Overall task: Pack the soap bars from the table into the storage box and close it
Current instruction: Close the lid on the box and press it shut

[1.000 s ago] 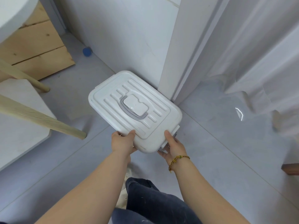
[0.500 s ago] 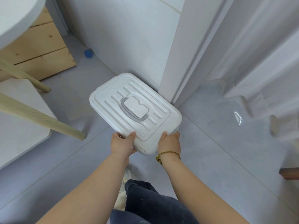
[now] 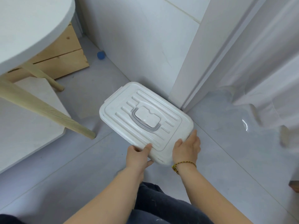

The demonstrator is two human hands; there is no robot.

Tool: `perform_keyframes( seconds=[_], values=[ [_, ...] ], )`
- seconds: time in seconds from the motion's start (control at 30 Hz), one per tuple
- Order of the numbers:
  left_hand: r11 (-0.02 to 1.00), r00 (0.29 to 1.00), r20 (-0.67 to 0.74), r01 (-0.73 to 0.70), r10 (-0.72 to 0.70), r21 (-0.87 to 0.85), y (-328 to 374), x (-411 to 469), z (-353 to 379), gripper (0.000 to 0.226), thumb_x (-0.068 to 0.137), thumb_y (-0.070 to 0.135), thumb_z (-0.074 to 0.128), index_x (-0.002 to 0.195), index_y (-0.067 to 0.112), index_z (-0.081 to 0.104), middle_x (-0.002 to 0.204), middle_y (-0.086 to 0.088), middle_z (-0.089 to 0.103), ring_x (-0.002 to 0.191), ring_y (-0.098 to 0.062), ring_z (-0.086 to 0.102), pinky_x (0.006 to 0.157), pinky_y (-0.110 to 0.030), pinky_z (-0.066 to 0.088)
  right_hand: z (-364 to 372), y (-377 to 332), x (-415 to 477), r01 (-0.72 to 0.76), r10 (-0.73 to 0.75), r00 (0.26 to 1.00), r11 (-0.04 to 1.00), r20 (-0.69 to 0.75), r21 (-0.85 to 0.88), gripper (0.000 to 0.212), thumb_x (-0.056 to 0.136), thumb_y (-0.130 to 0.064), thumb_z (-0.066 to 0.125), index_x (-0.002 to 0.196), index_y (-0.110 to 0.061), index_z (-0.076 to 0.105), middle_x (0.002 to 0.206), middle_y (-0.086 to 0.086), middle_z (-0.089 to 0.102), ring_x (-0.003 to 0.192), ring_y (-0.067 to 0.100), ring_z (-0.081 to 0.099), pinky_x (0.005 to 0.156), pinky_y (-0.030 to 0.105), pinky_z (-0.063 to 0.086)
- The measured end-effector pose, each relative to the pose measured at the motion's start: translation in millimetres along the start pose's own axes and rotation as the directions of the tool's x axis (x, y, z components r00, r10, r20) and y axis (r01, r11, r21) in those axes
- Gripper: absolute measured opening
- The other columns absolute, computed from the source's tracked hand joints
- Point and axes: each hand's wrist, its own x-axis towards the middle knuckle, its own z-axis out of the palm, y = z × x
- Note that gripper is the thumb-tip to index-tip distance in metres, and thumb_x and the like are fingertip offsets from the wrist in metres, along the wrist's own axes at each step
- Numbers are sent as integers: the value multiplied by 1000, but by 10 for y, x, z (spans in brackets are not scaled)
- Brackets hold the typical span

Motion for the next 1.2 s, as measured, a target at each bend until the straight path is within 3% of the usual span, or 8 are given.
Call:
perform_keyframes(
  seconds=[0.1, 0.27, 0.4, 0.63, 0.77, 0.83, 1.07, 1.2],
  values=[
    [994, 998, -67, -9, 17, 113, 55, -1, -159, 57, 90, 38, 51, 136, 10, 33, 119, -5, 49, 111, -25, 47, 100, -41, 42, 51, -130, -34, 295, -298, 953, 883, 50, -366, 65, 96, -31, 34, 148, -21, -3, 157, 9, -14, 146, 26, -8, 118, 38, -7],
    [965, 962, -223, -102, 157, 240, 506, 345, -706, 67, 92, 50, 37, 142, 8, 28, 148, -16, 32, 134, -34, 33, 111, -43, 28, 454, -666, 116, 720, -608, 687, 495, 398, -487, 70, 84, -54, 6, 148, -26, 2, 155, 0, -21, 145, 23, -17, 104, 31, -34],
    [921, 950, -176, -186, 257, 341, 907, 713, -921, 58, 94, 46, 35, 138, 9, 37, 143, -11, 41, 131, -32, 37, 112, -43, 28, 666, -909, 355, 741, -522, 669, 406, 529, -535, 60, 96, -46, 19, 148, -24, -2, 158, 4, -15, 146, 20, -16, 116, 41, -16],
    [995, 987, 151, -58, 46, 79, 1344, 1161, -784, 31, 93, 43, 42, 96, 20, 62, 90, 2, 66, 84, -13, 59, 76, -27, 45, 808, -870, 445, 740, -576, 649, 326, 498, -588, 101, 59, -65, -36, 147, -25, -9, 154, -1, -23, 146, 21, -13, 104, 36, -29],
    [998, 981, 192, -35, 23, 59, 1467, 1314, -810, 18, 90, 23, 54, 97, 10, 63, 71, -2, 70, 58, -10, 67, 58, -21, 54, 888, -887, 462, 684, -576, 690, 321, 438, -655, 80, 89, -51, -12, 131, -17, 48, 138, 12, 52, 122, 28, 55, 107, 38, -2],
    [996, 985, 157, -81, 73, 44, 1547, 1354, -813, 12, 89, 9, 55, 98, 2, 60, 71, -7, 69, 49, -8, 66, 50, -16, 53, 919, -887, 466, 694, -548, 692, 325, 470, -643, 71, 93, -47, -2, 122, -18, 56, 124, 11, 64, 112, 27, 64, 106, 39, 5],
    [882, 966, 170, -247, 193, 401, 1706, 1233, -703, 31, 84, 3, 62, 114, -1, 61, 76, -7, 66, 58, -13, 58, 45, -10, 49, 900, -876, 447, 676, -547, 710, 352, 443, -648, 74, 92, -49, -1, 125, -17, 57, 132, 13, 59, 119, 31, 58, 107, 38, -1],
    [821, 928, 87, -361, 362, 442, 1609, 1203, -647, 28, 85, 4, 61, 113, 3, 63, 92, -7, 59, 71, -16, 55, 49, -9, 45, 847, -884, 467, 726, -615, 650, 326, 447, -606, 85, 79, -61, -12, 146, -20, 22, 153, 7, 3, 144, 32, 16, 101, 32, -27]
  ],
)
